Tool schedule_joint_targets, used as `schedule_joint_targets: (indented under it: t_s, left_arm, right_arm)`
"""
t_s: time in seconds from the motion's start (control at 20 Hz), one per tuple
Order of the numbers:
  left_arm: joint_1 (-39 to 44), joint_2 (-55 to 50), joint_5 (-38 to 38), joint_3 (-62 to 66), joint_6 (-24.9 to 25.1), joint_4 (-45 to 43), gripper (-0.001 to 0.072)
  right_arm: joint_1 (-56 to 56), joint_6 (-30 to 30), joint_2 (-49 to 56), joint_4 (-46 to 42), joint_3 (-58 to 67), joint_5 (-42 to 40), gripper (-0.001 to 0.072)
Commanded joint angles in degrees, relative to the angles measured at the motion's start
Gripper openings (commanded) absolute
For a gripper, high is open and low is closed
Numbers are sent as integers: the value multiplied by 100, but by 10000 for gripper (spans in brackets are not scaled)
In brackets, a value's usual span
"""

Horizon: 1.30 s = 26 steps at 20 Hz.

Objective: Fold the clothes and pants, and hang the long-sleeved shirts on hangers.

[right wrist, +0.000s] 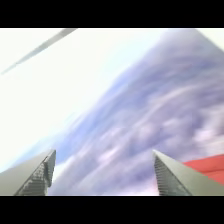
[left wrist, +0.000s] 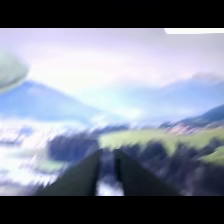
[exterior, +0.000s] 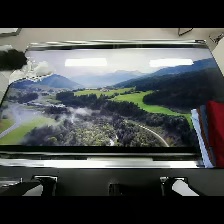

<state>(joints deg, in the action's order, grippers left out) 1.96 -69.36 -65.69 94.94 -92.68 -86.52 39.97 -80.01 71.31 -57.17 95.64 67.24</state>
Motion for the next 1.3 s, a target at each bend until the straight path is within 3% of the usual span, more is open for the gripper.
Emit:
schedule_joint_targets:
  t_s: [0.0, 0.1, 0.3, 1.25]
  left_arm:
    - [166, -533, -1808, -417, -850, -704, 720]
    - [225, -597, -2385, -1331, -527, -101, 719]
    - [492, 348, -765, -3016, -656, -48, 719]
    - [481, 431, -625, -3058, -636, -105, 719]
  right_arm:
    - [-1932, -898, 409, -892, -446, 1307, 685]
    - [-2688, -1154, 654, -1029, -1088, 1781, 668]
    - [-3630, -1150, 649, -1515, -1541, 1661, 674]
    - [-3790, -1147, 647, -1447, -1541, 1665, 671]
